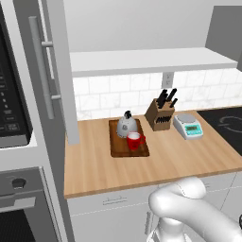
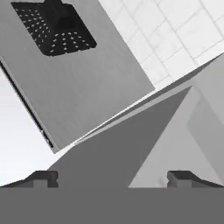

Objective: Pick the kettle from the counter and place it on the tray. Then pick the mug from the cabinet and place it on the tray. Then close the cabinet doors.

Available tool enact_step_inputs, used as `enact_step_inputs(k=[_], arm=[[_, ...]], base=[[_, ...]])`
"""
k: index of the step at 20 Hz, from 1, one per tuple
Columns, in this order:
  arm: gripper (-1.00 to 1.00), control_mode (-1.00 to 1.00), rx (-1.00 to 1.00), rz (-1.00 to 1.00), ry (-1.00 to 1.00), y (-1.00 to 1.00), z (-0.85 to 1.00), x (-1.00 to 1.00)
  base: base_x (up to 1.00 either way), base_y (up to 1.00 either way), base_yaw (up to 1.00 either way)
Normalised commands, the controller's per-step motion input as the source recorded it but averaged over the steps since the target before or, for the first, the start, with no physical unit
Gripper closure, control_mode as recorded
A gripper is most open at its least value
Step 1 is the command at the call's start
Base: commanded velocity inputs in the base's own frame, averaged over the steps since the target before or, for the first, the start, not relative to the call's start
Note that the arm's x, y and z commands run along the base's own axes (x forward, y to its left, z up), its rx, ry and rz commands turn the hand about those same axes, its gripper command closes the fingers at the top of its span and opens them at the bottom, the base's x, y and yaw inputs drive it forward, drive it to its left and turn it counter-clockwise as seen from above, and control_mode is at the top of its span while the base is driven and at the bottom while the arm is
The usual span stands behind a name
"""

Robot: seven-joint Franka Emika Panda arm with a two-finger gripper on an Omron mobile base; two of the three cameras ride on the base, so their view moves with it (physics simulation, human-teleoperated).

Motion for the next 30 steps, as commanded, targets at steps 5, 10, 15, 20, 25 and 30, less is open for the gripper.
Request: enact_step_inputs(k=[5, 10, 15, 20, 25, 30], arm=[[-1.0, -1.0, 0.09, 0.0, -0.17, -0.21, 0.38, 0.0], [-1.0, -1.0, 0.0, 0.0, -0.12, -0.02, 0.23, -0.07], [-1.0, -1.0, 0.0, 0.0, -0.04, 0.0, 0.42, -0.12], [-1.0, -1.0, -0.05, 0.0, 0.0, 0.18, 0.32, -0.25], [-1.0, -1.0, -0.11, 0.0, -0.03, 0.52, 0.35, -0.39], [-1.0, -1.0, -0.12, 0.0, -0.03, 0.74, 0.27, -0.27]], base=[[0.0, 0.0, 0.0], [0.0, 0.0, 0.0], [0.0, 0.0, 0.0], [0.0, 0.0, 0.0], [0.0, 0.0, 0.0], [0.0, 0.0, 0.0]])
